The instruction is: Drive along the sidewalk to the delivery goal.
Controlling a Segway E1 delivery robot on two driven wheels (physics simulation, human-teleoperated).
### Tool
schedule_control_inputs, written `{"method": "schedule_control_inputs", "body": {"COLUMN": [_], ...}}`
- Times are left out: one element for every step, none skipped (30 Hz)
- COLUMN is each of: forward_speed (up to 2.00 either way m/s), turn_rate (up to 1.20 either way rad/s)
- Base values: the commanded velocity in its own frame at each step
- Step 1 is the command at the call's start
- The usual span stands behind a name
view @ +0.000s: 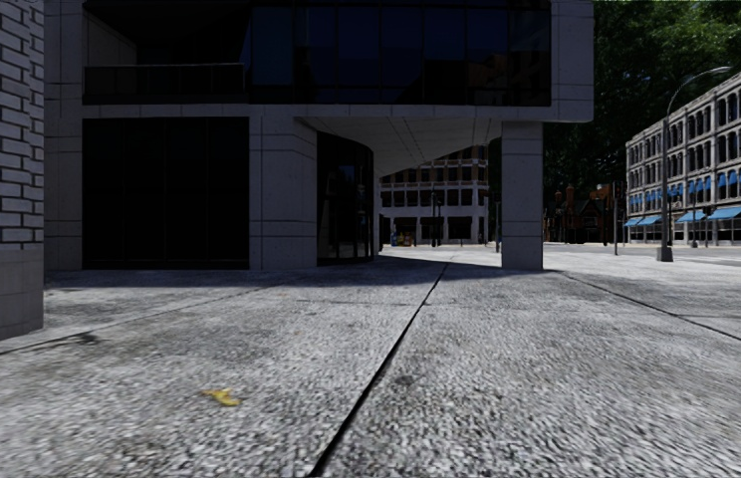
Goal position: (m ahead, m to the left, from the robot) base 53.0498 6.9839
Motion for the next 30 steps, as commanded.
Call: {"method": "schedule_control_inputs", "body": {"forward_speed": [2.00,2.00,2.00,2.00,2.00,2.00,2.00,2.00,2.00,2.00,2.00,2.00,2.00,2.00,2.00,2.00,2.00,2.00,2.00,2.00,2.00,2.00,2.00,2.00,2.00,1.99,1.99,2.00,2.00,2.00], "turn_rate": [0.00,0.00,0.00,0.00,0.00,0.00,0.00,0.00,0.00,0.00,0.00,0.00,0.00,0.00,0.00,0.00,0.00,0.00,0.00,0.00,0.00,0.00,0.00,0.00,0.00,0.00,0.00,0.00,0.00,0.00]}}
